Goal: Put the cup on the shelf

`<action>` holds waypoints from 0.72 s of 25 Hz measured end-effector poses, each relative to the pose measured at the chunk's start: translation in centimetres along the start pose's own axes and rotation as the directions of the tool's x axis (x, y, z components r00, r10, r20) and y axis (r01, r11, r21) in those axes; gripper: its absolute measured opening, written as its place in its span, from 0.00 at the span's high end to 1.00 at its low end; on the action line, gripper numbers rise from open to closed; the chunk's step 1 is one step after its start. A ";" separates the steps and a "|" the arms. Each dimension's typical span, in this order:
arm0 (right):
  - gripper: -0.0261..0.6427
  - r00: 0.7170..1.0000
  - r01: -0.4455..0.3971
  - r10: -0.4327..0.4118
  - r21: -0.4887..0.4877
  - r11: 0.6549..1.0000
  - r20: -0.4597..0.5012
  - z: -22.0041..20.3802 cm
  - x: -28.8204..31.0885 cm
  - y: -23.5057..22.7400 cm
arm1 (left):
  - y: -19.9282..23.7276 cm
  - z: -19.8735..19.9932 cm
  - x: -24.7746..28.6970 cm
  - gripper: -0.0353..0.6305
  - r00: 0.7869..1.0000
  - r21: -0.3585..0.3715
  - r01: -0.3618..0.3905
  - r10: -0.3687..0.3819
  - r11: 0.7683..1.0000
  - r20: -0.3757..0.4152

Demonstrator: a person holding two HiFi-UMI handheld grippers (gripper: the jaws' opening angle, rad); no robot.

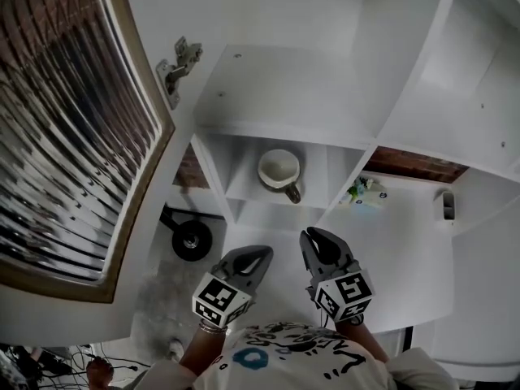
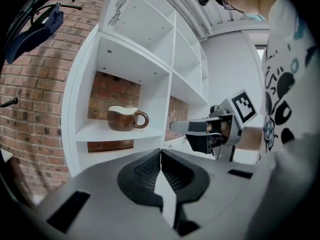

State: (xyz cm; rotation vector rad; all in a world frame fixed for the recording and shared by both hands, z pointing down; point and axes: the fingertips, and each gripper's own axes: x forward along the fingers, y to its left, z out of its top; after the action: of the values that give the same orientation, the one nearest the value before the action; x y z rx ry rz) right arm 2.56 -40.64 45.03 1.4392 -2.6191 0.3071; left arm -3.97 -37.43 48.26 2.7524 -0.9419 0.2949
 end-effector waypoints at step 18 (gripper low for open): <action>0.92 0.944 -0.329 0.316 -0.256 0.909 -0.092 -3.6 -3.1 5.3 | -0.8 -1.4 -1.6 0.92 1.000 0.004 0.017 -0.017 1.000 -0.017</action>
State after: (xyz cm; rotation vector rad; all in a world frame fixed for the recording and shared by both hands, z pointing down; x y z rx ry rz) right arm -0.19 -34.50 47.22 0.9014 -2.7242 0.0140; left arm -4.88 -35.54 49.07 2.7561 -0.9138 0.3166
